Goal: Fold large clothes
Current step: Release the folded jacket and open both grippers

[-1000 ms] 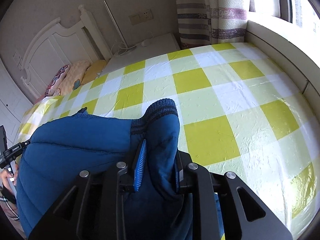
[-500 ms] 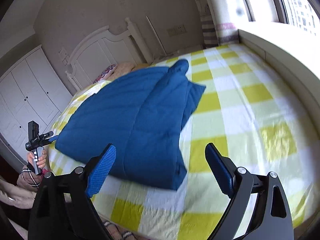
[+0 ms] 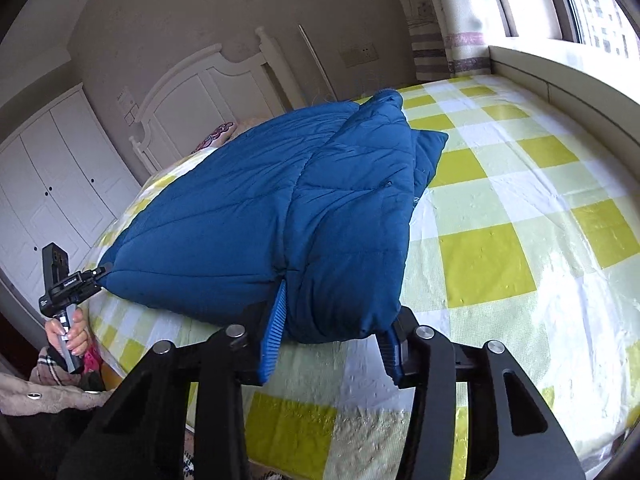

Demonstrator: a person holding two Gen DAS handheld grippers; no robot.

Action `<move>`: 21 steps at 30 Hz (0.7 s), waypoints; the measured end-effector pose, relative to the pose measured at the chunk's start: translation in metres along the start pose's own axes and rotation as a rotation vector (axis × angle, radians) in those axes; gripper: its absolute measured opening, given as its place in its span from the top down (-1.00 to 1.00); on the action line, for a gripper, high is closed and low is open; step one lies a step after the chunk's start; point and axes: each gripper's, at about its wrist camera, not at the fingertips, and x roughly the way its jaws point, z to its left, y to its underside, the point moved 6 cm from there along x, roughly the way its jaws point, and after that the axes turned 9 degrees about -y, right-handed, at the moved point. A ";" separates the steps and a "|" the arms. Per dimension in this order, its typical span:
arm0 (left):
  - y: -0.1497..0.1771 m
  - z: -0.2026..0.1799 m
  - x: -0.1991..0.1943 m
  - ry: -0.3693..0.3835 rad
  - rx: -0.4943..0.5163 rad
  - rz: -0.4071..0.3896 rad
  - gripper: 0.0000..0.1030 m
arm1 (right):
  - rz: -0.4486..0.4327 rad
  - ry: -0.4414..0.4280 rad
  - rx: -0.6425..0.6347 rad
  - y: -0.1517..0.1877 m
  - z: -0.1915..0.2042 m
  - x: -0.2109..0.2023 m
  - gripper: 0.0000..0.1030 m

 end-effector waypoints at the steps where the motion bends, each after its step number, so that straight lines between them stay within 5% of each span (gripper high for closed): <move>1: 0.005 -0.003 -0.009 -0.011 0.013 -0.006 0.40 | 0.003 0.000 -0.007 0.000 0.002 -0.002 0.23; 10: 0.060 0.004 -0.066 -0.026 0.053 0.020 0.27 | 0.070 -0.042 -0.034 0.044 0.024 -0.044 0.23; 12: 0.067 0.007 -0.070 -0.033 0.055 0.035 0.11 | 0.076 -0.033 -0.030 0.049 0.023 -0.049 0.16; 15: 0.066 0.012 -0.079 -0.069 0.074 0.032 -0.41 | 0.093 0.040 -0.033 0.043 0.016 -0.062 -0.21; 18: 0.048 0.010 -0.109 -0.165 0.141 -0.077 -0.72 | -0.013 0.104 -0.074 0.017 0.021 -0.087 -0.64; 21: 0.011 -0.011 -0.142 -0.151 0.191 -0.242 -0.95 | -0.127 0.095 -0.154 -0.024 0.052 -0.101 -0.64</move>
